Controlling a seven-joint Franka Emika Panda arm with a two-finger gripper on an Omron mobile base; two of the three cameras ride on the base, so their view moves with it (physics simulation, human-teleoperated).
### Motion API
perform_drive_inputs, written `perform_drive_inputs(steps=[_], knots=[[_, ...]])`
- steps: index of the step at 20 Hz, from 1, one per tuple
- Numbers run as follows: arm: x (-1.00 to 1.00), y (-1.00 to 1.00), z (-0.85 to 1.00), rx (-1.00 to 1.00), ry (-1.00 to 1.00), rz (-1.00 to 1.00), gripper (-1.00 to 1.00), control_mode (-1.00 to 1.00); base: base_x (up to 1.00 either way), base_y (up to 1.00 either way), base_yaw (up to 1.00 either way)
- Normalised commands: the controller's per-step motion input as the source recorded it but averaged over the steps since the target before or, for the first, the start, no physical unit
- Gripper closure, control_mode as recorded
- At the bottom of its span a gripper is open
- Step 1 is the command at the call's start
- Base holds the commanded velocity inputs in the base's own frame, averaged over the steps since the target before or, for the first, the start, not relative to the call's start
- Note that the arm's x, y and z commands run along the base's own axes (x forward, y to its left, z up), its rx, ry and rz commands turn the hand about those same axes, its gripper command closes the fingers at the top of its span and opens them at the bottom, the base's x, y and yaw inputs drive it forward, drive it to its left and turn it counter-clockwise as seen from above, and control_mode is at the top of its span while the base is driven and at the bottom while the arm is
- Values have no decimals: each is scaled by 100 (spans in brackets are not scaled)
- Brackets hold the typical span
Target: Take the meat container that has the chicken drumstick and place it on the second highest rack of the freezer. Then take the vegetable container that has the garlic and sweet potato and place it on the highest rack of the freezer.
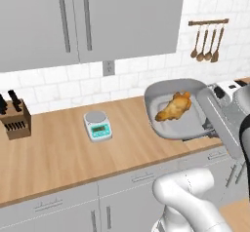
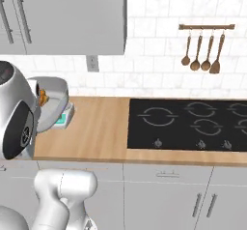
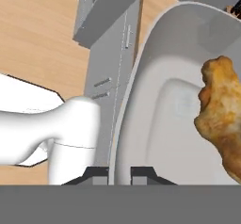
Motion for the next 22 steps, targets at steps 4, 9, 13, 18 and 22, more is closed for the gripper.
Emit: perform_drive_inputs(steps=[4,9,13,18,22], knots=[[0,0,0,0,0,0,100,100,-100,100,17],[0,0,0,0,0,0,100,100,-99,100,23],[0,0,0,0,0,0,100,100,-93,100,21],[0,0,0,0,0,0,100,100,-51,100,15],[0,0,0,0,0,0,100,100,-6,100,6]])
